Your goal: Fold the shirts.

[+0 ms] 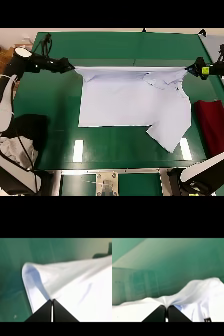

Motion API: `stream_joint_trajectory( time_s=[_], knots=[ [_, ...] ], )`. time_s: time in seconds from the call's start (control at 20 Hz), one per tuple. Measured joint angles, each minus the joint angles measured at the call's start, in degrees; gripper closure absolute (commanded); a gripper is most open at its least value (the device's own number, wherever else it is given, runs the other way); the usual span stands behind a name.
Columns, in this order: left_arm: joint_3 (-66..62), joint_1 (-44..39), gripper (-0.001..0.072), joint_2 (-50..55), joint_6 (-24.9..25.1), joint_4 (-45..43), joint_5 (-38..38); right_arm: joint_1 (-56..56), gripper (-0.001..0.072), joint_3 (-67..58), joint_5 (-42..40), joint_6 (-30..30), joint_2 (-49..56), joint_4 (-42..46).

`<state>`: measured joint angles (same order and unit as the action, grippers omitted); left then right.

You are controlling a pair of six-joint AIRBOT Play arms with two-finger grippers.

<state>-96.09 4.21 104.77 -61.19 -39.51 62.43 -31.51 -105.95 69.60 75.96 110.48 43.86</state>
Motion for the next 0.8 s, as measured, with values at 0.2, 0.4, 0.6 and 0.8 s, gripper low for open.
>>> stream_joint_trajectory(
  time_s=[0.2, 0.4, 0.6, 0.8],
  knots=[
    [3.39, -1.49, 0.0686, 0.00, -0.42, -2.03, 4.76, -2.58, 0.0697, -0.07, 6.67, -0.70, 0.00, 3.67],
    [6.58, -3.21, 0.0686, 0.02, -1.14, -4.02, 6.99, -2.75, 0.0697, 0.37, 11.30, -1.95, 0.00, 10.84],
    [9.35, -5.05, 0.0686, 0.09, -1.49, -5.11, 7.43, -2.12, 0.0697, 1.70, 13.25, -2.67, 0.00, 17.77],
    [10.34, -5.68, 0.0686, 0.26, -2.43, -6.36, 7.80, -1.40, 0.0696, 3.82, 14.08, -2.86, 0.02, 22.88]
  ],
)
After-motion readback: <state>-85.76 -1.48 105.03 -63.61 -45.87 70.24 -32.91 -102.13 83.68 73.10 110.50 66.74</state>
